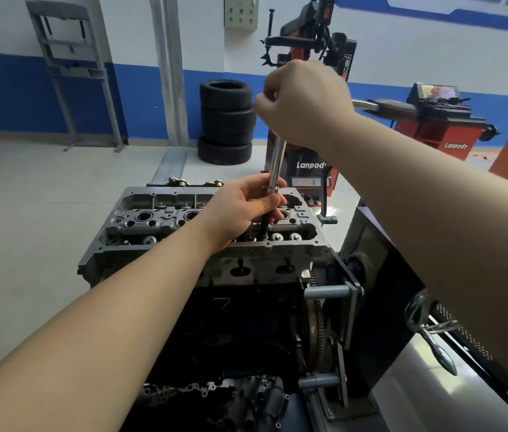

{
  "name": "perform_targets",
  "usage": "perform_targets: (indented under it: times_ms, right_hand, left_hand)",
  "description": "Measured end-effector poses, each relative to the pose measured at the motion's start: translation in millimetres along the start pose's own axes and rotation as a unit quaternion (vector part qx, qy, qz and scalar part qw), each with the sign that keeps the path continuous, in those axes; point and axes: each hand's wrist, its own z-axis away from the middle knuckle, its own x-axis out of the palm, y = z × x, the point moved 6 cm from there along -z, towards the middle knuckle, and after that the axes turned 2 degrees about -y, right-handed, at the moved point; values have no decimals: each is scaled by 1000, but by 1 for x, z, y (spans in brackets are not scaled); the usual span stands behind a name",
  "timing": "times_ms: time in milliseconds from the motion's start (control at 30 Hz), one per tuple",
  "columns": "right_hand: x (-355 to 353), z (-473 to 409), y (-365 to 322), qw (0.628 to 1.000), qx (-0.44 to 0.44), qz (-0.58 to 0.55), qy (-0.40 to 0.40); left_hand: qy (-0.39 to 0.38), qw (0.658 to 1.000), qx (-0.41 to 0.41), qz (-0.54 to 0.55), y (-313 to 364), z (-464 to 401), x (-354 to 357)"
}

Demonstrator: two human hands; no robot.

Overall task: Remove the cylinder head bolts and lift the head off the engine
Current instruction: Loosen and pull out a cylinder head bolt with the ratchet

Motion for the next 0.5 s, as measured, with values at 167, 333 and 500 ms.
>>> perform_targets:
  times_ms: [167, 333, 500]
  right_hand:
    - [-1, 6, -15, 986, -3, 163, 36]
    - [4, -3, -18, 997, -44, 49, 30]
    - [3, -5, -4, 1000, -12, 12, -11]
  left_hand:
    - [-4, 1000, 13, 5, -1, 1, -3]
    - [-37, 998, -27, 36, -3, 0, -1]
    - [-23, 999, -22, 12, -5, -3, -2]
